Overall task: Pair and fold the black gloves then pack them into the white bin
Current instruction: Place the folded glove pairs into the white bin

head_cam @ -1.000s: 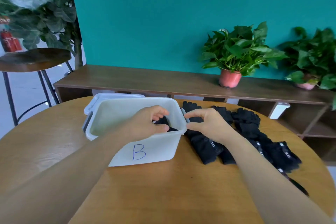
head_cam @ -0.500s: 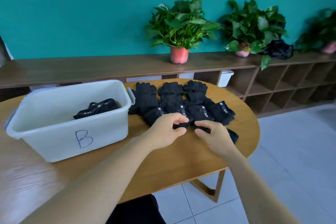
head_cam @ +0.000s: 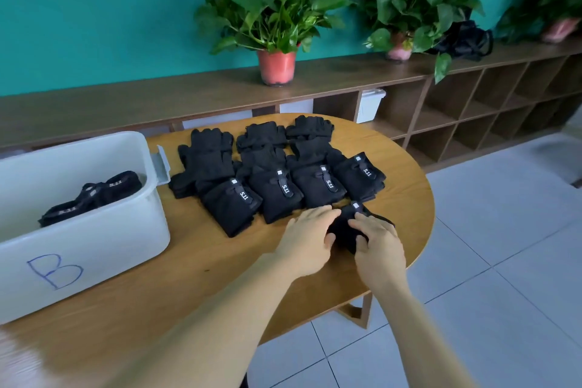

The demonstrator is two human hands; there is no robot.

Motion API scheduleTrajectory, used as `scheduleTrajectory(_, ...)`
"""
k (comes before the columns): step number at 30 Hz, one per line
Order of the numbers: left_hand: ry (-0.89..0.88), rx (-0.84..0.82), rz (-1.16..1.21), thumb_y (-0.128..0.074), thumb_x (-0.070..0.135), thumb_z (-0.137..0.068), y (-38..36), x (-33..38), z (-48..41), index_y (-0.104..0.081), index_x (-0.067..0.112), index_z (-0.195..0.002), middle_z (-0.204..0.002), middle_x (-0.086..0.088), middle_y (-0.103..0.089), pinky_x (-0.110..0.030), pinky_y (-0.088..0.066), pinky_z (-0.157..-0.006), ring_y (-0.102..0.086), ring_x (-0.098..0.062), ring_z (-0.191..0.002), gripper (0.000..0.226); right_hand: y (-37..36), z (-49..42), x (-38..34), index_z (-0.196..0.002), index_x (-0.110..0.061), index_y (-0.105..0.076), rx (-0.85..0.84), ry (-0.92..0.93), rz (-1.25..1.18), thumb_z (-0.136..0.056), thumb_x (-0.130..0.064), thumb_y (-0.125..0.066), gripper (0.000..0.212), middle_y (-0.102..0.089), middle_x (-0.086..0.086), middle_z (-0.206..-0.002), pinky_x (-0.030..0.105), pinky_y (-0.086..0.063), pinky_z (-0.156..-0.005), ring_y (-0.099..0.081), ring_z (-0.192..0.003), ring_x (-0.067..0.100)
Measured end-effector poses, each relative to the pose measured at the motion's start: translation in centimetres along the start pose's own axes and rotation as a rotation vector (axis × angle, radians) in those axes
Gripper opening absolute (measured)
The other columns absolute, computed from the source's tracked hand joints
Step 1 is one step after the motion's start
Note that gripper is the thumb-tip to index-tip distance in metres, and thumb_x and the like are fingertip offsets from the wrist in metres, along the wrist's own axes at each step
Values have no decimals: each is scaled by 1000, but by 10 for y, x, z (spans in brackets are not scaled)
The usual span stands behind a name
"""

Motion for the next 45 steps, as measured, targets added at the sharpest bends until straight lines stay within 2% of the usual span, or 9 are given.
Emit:
scheduleTrajectory(2,-3,12,-79,-40,20,-105,-2,-1,3,-27,27,-154,-159,7,-29,-40,-18,-117,-22,-17,-146,51,0,3,3,-124,-15,-67,13,24,4,-92,6,-48,42,-57,-3,-139,39,-30,-115,-36,-138,14)
scheduleTrajectory(9,-4,66,-148,-38,21,-106,4,-14,36,-31,31,-150,-151,9,-40,-36,-24,-110,-31,-15,-139,46,-4,19,-5,-112,-14,-74,-6,97,-117,-89,10,-51,40,-64,-7,-125,-9,-17,-92,-45,-130,7)
scheduleTrajectory(19,87,215,-169,-41,32,-104,32,-70,124,-46,39,-136,-127,19,-55,-30,-26,-95,-45,-7,-120,33,-45,58,-63,-98,-11,-78,-163,286,-348,-89,14,-53,36,-69,-9,-109,1,-35,-94,-48,-115,-17)
scheduleTrajectory(25,180,307,-119,-44,33,-102,52,-109,173,-58,40,-118,-98,23,-58,-29,-21,-92,-45,-4,-103,22,-80,80,-108,-93,-12,-78,-251,373,-428,-88,16,-54,37,-71,-10,-104,4,-37,-95,-52,-115,-9)
scheduleTrajectory(30,273,372,7,-57,30,-97,60,-136,204,-64,40,-99,-104,23,-50,-26,-20,-91,-42,-2,-103,12,-103,99,-143,-90,-11,-78,-360,389,-498,-85,17,-55,36,-72,-4,-104,6,-40,-92,-55,-111,-9)
scheduleTrajectory(35,381,410,228,-63,28,-93,71,-149,218,-56,36,-99,-112,18,-55,-23,-43,-93,-54,4,-105,12,-96,107,-165,-93,-25,-76,-417,240,-613,-85,4,-65,32,-63,-8,-111,12,-45,-91,-56,-106,-6)
scheduleTrajectory(39,456,358,298,-65,28,-93,72,-156,223,-55,34,-109,-117,18,-62,-27,-47,-98,-57,0,-110,20,-68,93,-152,-108,-29,-72,-250,109,-285,-85,-20,-70,24,-61,-12,-108,26,-50,-90,-56,-104,2)
scheduleTrajectory(42,479,296,329,-64,26,-93,67,-156,220,-53,34,-122,-127,16,-61,-30,-46,-103,-56,-3,-119,32,-72,96,-149,-114,-25,-65,-416,75,29,-85,-37,-70,32,-65,-6,-102,29,-48,-76,-59,-98,13)
scheduleTrajectory(45,486,283,347,-64,22,-94,65,-153,216,-51,33,-126,-131,16,-60,-32,-46,-104,-54,-4,-122,36,-80,102,-152,-101,-23,-61,-492,87,97,-87,-34,-67,20,-56,-9,-83,24,-40,-61,-56,-81,13)
Point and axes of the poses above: each hand's wrist, its own z-axis away from the middle knuckle, its own y-axis out of the back of the hand, x = y × z, the point moved 6 cm from there along -z, towards the middle knuckle
